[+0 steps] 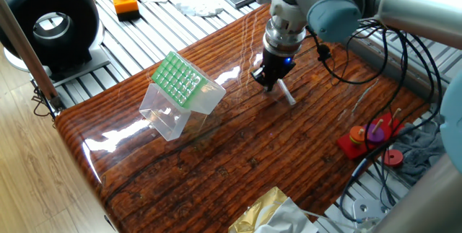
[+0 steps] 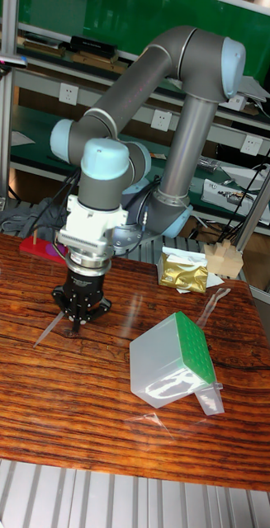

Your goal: Insert a large pipette tip into the holder for large pipette tips

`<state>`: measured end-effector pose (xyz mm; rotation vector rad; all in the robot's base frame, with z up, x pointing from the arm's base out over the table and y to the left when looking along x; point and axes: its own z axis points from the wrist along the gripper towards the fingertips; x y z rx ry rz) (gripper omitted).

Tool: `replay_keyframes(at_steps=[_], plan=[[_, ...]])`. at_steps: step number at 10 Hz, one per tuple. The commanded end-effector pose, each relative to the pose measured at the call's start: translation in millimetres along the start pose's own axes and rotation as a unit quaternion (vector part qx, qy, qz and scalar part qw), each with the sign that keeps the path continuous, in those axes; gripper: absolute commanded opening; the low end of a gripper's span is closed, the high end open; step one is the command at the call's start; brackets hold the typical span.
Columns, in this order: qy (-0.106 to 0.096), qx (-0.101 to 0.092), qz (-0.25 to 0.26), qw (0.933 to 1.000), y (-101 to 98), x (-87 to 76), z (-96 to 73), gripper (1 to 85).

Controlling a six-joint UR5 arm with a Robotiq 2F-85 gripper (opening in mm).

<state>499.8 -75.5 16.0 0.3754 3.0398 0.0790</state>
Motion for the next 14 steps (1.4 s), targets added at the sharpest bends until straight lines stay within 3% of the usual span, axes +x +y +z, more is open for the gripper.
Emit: replay_keyframes(at_steps=[1,2,3,4,5,6,7,8,10,14], plan=[[0.004,-0.012,0.026,0.9996,-6.1,-4.4,-12.5,1.0],[-0.005,-0.014,0.059,0.9982,-7.8,-14.7,-11.1,1.0],[-0.014,-0.002,0.091,0.9958,-13.3,-23.1,-9.3,1.0],[-0.017,0.014,0.107,0.994,-21.8,-27.1,-7.8,1.0],[-0.012,0.015,0.123,0.9922,-22.2,-25.1,-7.1,1.0],[0.001,0.01,0.154,0.9881,-19.5,-19.9,-6.8,1.0],[0.018,-0.022,0.205,0.9782,-3.4,-15.8,-7.6,1.0],[0.035,-0.041,0.231,0.9715,4.0,-11.4,-9.0,1.0],[0.039,0.002,0.228,0.9728,-21.5,-6.6,-7.4,1.0],[0.052,-0.002,0.228,0.9722,-28.7,11.5,-9.5,1.0]])
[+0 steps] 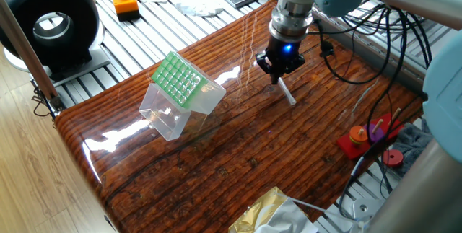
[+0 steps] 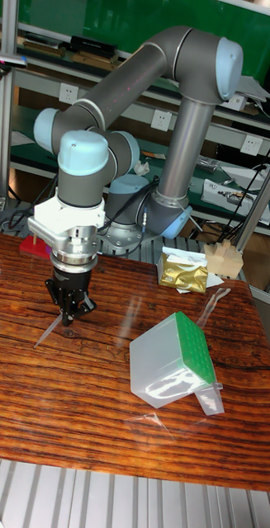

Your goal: Insert a large pipette tip into the holder for large pipette tips

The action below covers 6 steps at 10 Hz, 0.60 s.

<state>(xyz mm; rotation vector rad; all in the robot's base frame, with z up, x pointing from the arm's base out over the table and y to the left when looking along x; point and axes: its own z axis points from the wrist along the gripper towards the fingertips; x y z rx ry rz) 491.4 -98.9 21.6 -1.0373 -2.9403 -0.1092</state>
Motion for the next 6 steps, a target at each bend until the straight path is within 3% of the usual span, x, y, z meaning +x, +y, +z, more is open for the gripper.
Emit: replay_keyframes(at_steps=[1,3,4,6], plan=[[0.011,0.002,-0.009,0.9999,-13.9,8.9,-2.1,1.0],[0.016,-0.004,-0.096,0.9952,-13.2,16.1,-4.2,1.0],[0.001,0.008,-0.122,0.9925,-18.8,9.9,-4.6,1.0],[0.012,0.0,-0.132,0.9912,-14.4,16.2,-4.3,1.0]])
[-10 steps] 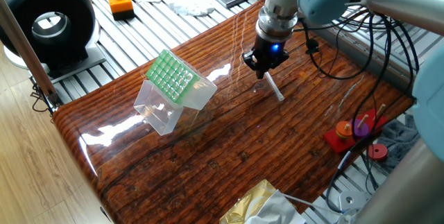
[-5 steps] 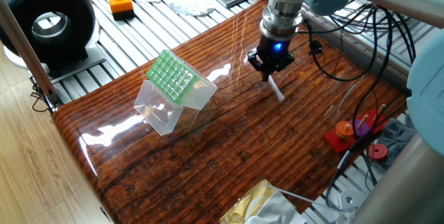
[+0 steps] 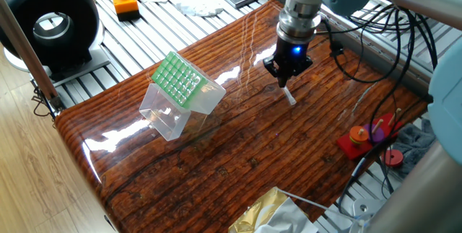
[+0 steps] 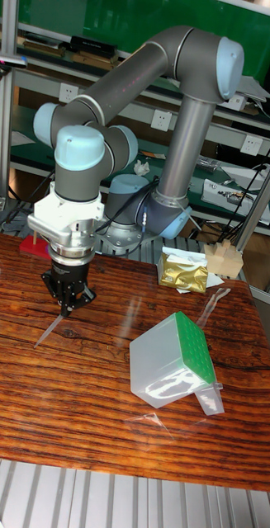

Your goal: Insert a large pipette tip into the holder for large pipette tips

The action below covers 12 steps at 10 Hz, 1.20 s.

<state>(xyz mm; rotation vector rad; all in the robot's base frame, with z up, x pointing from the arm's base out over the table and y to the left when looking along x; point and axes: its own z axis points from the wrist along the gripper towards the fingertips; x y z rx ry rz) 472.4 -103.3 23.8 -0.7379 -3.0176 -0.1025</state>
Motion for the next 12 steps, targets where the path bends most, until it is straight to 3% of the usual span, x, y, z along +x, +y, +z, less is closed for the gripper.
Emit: replay_keyframes(at_steps=[1,3,5,7,10,12], plan=[[0.004,-0.01,-0.035,0.9993,4.0,4.6,-1.5,1.0],[0.014,-0.017,-0.035,0.9991,7.2,9.8,-1.5,1.3],[0.013,-0.013,-0.04,0.999,3.5,8.8,-0.7,7.0],[0.034,-0.009,-0.046,0.9983,-7.1,18.8,0.5,18.3],[0.04,-0.014,-0.033,0.9986,-6.4,21.9,0.6,19.0],[0.021,-0.018,-0.03,0.9992,-4.0,11.7,1.1,14.0]])
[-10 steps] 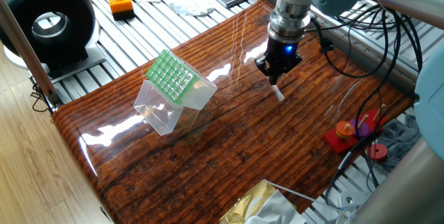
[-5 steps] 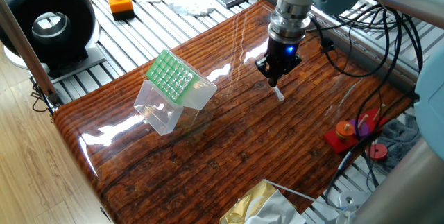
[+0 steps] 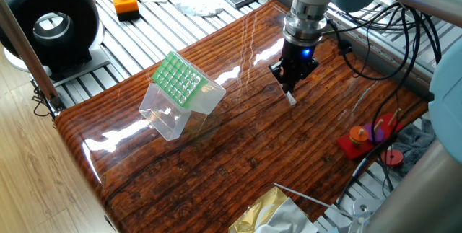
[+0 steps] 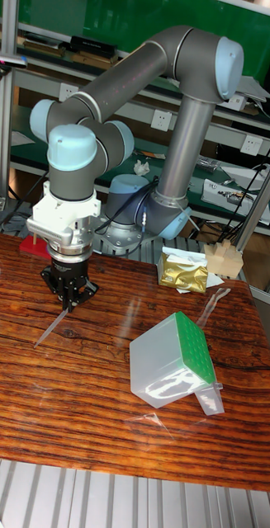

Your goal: Insert a large pipette tip into the holder for large pipette tips

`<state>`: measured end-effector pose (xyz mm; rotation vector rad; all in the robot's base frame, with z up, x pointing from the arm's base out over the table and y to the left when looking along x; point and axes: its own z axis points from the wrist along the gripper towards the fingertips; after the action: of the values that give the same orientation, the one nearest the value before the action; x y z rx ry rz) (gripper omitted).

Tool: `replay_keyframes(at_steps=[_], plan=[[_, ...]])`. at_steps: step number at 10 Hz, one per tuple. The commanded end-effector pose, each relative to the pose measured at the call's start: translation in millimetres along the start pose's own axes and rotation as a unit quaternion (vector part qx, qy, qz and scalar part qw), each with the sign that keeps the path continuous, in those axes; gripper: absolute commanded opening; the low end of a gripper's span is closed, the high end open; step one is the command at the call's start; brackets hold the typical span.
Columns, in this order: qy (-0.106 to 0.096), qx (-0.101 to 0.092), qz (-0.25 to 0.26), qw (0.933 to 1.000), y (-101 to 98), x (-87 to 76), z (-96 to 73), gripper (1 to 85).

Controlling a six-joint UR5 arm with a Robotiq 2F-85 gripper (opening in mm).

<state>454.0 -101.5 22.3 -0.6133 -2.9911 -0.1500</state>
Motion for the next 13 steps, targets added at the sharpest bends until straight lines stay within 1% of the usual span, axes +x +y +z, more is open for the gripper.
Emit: replay_keyframes(at_steps=[1,3,5,6,7,9,11,13], plan=[[-0.011,-0.008,0.003,0.9999,2.2,-6.2,-1.5,13.7],[-0.008,-0.007,0.007,0.9999,1.6,-4.9,-1.1,14.0],[-0.007,-0.012,0.009,0.9999,4.4,-4.7,-1.3,14.3],[-0.006,-0.018,0.018,0.9996,7.5,-4.2,-1.4,14.7],[-0.008,-0.03,0.037,0.9988,13.6,-5.9,-1.5,14.7],[-0.003,-0.039,0.055,0.9977,18.0,-4.9,-1.5,14.7],[0.004,-0.037,0.071,0.9968,17.2,-5.0,0.0,14.7],[0.004,-0.023,0.073,0.9971,8.2,-4.6,1.5,14.7]])
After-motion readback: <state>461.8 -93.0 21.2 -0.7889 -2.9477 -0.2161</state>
